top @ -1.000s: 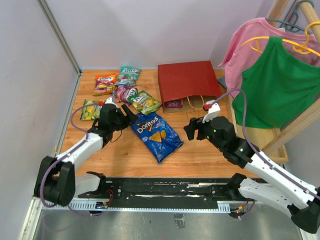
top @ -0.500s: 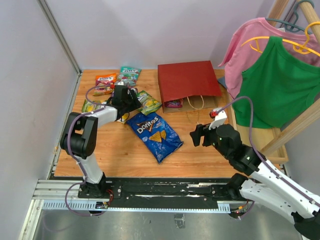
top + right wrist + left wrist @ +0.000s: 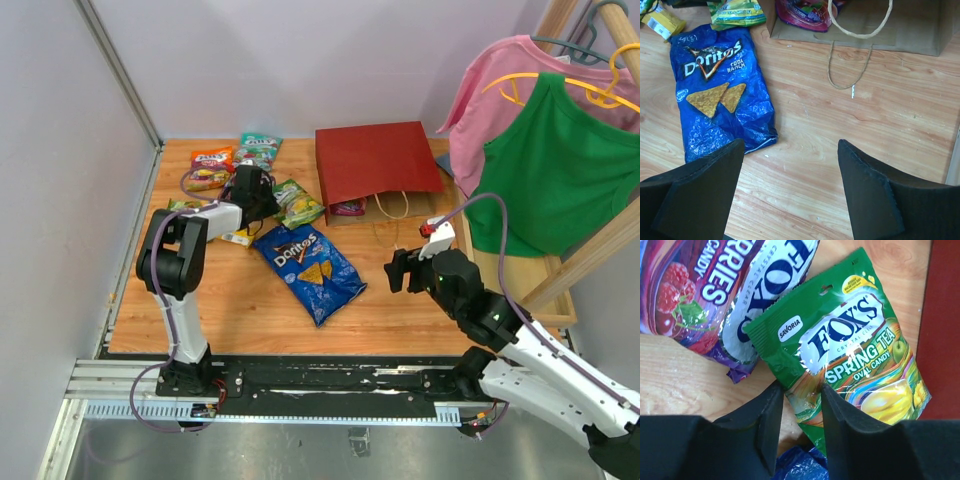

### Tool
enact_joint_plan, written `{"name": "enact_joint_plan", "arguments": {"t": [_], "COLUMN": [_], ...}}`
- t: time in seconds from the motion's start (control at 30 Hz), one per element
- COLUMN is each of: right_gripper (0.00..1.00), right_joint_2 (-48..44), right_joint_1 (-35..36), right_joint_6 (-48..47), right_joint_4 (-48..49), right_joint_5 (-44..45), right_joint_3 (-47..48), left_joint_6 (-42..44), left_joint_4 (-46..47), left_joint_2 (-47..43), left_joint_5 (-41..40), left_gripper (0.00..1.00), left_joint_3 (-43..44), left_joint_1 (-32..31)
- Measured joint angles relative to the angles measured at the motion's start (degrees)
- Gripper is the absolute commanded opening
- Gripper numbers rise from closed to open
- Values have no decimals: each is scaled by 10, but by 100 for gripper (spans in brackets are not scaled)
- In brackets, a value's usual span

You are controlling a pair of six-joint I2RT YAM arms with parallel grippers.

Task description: Take the snacks out of the paper bag

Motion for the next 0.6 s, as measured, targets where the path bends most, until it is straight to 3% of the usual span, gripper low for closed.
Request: {"name": "enact_joint_plan", "arguments": {"t": [0.03,0.17,0.23,0.53,0.6], "right_gripper": [77,76,76,76,77], "right_joint_2": [0,-2,-6,-12,-10], "right_joint_1": [0,0,0,0,0], "right_joint_6": [-2,-9,-10,-17,-16], "right_joint_4": [-1,-4,-6,-4,2], "right_joint_5": [1,4,5,9,7], "right_joint_3": [-2,-6,-7,-20,-28], "left_joint_6": [1,2,0,24,36], "left_joint_4": [-1,-9,-12,-68,-87], "left_joint_2": [1,6,7,21,41], "left_joint_5": [0,0,0,1,1], "left_gripper": [38,9,1,1,10], "left_joint_3": [4,30,43,162,213], "left_joint_1": [0,0,0,0,0]}}
